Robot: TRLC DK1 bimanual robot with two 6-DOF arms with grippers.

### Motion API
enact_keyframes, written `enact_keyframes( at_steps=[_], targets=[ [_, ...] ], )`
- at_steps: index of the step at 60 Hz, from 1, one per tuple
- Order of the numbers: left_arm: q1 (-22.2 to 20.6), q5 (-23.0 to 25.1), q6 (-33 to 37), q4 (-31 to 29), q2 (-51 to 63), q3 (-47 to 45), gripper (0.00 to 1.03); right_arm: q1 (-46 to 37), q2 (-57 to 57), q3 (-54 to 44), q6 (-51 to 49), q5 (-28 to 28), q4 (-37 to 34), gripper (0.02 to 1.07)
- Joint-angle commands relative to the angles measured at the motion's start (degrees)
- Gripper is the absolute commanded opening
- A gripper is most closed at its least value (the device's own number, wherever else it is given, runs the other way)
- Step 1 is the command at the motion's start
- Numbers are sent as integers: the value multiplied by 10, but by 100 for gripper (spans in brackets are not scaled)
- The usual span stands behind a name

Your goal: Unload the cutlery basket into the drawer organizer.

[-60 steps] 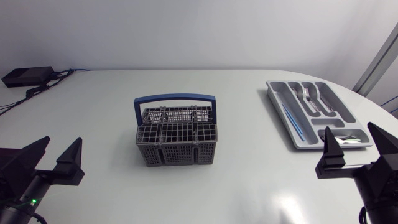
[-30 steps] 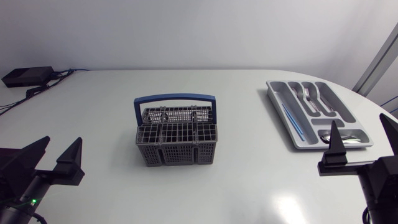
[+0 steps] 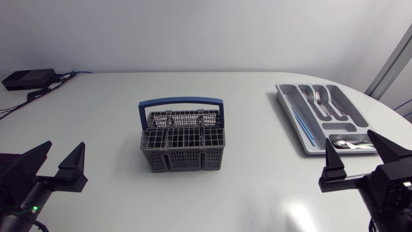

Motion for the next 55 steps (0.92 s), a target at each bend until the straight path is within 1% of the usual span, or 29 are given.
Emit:
enact_keyframes(
  at_steps=[1, 34, 55],
  targets=[
    [4, 4, -11, 10, -4, -13, 99, -17, -3, -8, 44, -15, -8, 103],
    [4, 4, -11, 10, -4, -13, 99, -116, 0, -7, 206, -128, -49, 103],
    [4, 4, -11, 10, -4, -13, 99, -117, 0, -7, 208, -128, -49, 103]
  ],
)
